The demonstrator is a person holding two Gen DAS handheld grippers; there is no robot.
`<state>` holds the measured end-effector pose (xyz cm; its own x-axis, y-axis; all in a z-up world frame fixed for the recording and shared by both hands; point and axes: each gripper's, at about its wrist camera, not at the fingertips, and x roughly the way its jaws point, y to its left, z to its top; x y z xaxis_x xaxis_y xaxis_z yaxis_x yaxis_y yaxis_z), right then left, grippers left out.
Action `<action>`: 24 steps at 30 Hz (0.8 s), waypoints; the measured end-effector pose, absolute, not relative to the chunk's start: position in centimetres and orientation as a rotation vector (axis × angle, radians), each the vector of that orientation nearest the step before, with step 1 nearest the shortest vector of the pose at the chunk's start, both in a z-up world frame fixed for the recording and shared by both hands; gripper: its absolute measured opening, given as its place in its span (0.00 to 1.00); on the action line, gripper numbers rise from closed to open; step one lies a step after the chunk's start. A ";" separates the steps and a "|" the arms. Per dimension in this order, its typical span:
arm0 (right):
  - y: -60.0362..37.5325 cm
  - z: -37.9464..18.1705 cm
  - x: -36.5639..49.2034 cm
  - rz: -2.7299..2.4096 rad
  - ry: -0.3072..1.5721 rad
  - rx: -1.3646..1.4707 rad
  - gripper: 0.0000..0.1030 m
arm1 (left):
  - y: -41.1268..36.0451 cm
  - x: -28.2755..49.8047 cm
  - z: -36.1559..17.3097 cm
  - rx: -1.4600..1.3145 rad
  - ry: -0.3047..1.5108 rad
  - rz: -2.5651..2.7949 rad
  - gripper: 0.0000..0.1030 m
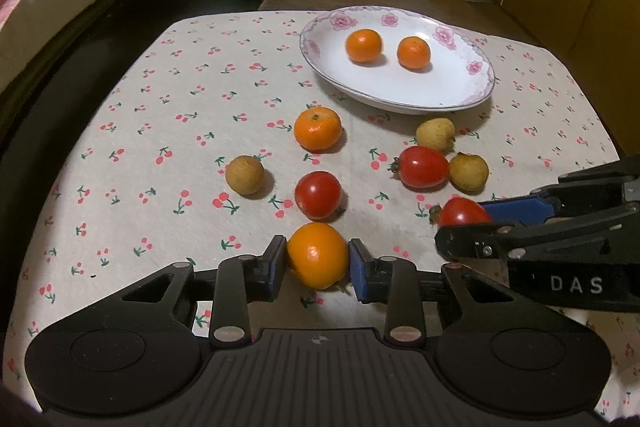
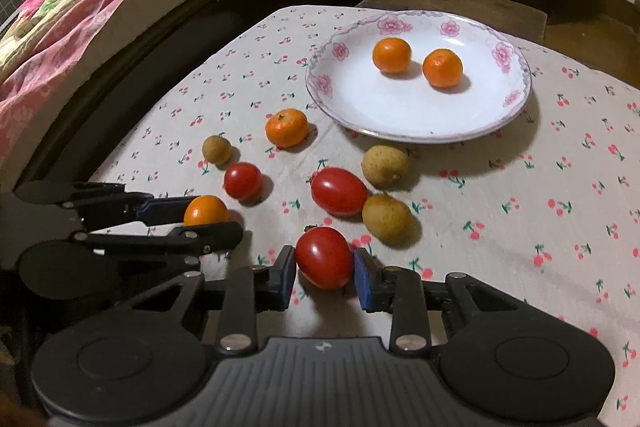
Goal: Organize fruits
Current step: 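Close the right gripper on a red cherry tomato, then carry the tangerine and the red tomato over the white plate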
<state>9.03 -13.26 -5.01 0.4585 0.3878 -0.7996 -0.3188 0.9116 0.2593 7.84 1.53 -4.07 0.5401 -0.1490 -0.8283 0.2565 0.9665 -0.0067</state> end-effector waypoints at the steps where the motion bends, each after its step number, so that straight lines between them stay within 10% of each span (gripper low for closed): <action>1: -13.3 -5.0 8.8 0.436 1.008 0.078 0.30 | 1.5 7.7 -4.0 0.119 0.974 -0.247 0.40; 24: -13.1 -5.1 8.2 0.453 1.015 0.051 0.31 | 1.3 7.1 -4.2 0.101 0.969 -0.285 0.48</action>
